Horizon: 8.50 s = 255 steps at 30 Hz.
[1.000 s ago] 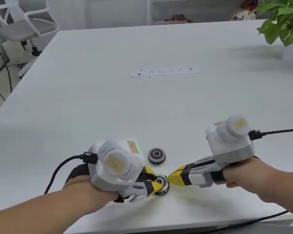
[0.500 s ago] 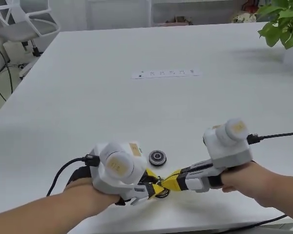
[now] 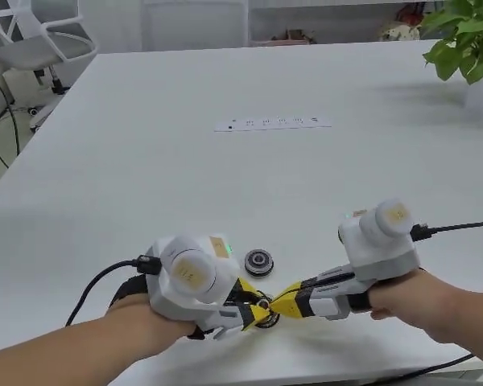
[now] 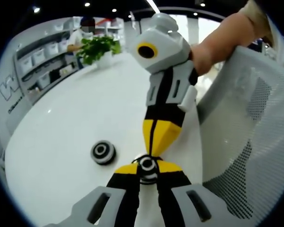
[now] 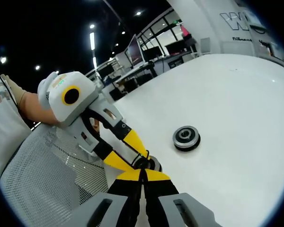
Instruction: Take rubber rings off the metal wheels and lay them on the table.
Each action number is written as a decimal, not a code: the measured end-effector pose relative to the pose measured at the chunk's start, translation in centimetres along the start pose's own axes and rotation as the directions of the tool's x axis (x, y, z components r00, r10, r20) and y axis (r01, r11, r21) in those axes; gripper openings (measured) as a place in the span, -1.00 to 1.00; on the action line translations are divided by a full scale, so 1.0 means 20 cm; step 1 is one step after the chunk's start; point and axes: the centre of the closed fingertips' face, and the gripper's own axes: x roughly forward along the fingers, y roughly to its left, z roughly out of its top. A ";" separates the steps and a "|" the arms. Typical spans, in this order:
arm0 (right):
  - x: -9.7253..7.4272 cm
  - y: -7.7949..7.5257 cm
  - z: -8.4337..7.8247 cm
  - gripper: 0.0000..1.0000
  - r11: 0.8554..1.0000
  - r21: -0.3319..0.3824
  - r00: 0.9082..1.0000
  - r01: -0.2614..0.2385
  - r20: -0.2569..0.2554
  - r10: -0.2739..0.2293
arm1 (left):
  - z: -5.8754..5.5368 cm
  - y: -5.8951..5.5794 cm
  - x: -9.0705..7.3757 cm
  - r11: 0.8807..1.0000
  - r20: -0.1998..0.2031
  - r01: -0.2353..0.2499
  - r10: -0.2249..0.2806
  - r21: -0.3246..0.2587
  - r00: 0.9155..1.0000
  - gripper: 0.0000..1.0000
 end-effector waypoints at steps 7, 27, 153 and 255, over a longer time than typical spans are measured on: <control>-0.02 -0.01 0.00 -1.00 1.000 0.003 1.000 0.004 0.006 -0.004 | 0.00 -0.01 0.00 1.000 -0.006 0.016 -0.016 0.011 1.000 -0.72; -0.05 0.02 0.06 -1.00 1.000 0.005 0.999 -0.007 0.042 0.006 | 0.11 -0.03 -0.15 0.999 0.062 0.032 -0.032 -0.007 0.998 -0.55; -0.11 -0.07 0.02 -0.57 0.982 -0.158 0.994 0.107 -0.021 -0.111 | 0.06 0.13 -0.34 0.992 0.071 -0.046 0.054 -0.118 0.996 0.12; -0.03 -0.07 -0.03 -1.00 0.997 -0.029 0.997 0.072 0.008 -0.072 | 0.00 -0.01 0.00 0.999 -0.014 -0.023 0.023 -0.039 1.000 -0.74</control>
